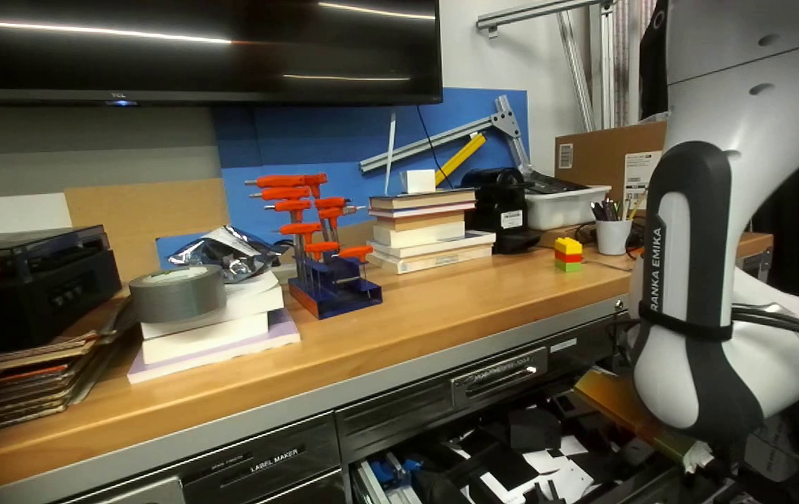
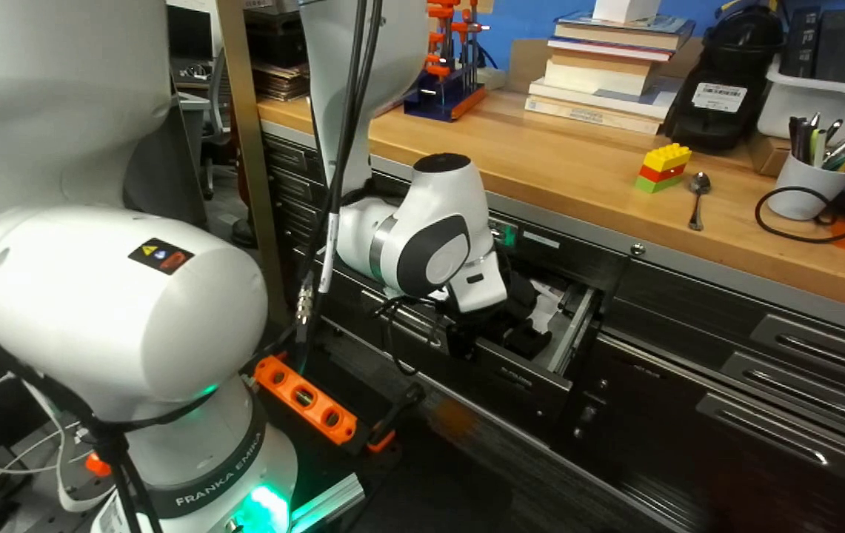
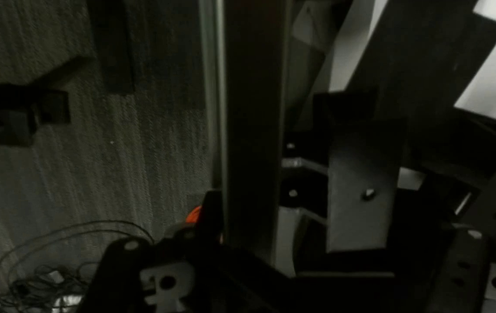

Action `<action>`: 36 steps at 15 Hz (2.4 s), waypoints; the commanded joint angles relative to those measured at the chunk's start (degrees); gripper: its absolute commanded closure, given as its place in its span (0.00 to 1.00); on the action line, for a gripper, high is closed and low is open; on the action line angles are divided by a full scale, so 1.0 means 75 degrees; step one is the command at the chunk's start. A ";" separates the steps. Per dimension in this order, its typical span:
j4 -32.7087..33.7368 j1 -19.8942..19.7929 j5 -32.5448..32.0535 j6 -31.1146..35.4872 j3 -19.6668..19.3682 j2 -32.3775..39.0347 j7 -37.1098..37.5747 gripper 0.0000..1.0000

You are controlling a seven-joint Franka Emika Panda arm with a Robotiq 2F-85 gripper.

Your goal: Put the black objects in the drawer and close it

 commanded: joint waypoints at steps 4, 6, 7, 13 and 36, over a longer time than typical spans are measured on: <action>0.0375 -0.1440 0.1540 0.1937 0.1266 0.0320 -0.2959 0.00; 0.0663 -0.2203 0.1452 0.2217 0.1932 0.0425 -0.3463 0.00; 0.0849 -0.2585 0.1320 0.2256 0.2250 0.0469 -0.3656 0.00; 0.1837 -0.4215 0.0885 0.2297 0.3681 0.0934 -0.4553 0.00; 0.0953 0.3495 0.3291 -0.4170 -0.2868 -0.0901 -0.6938 0.00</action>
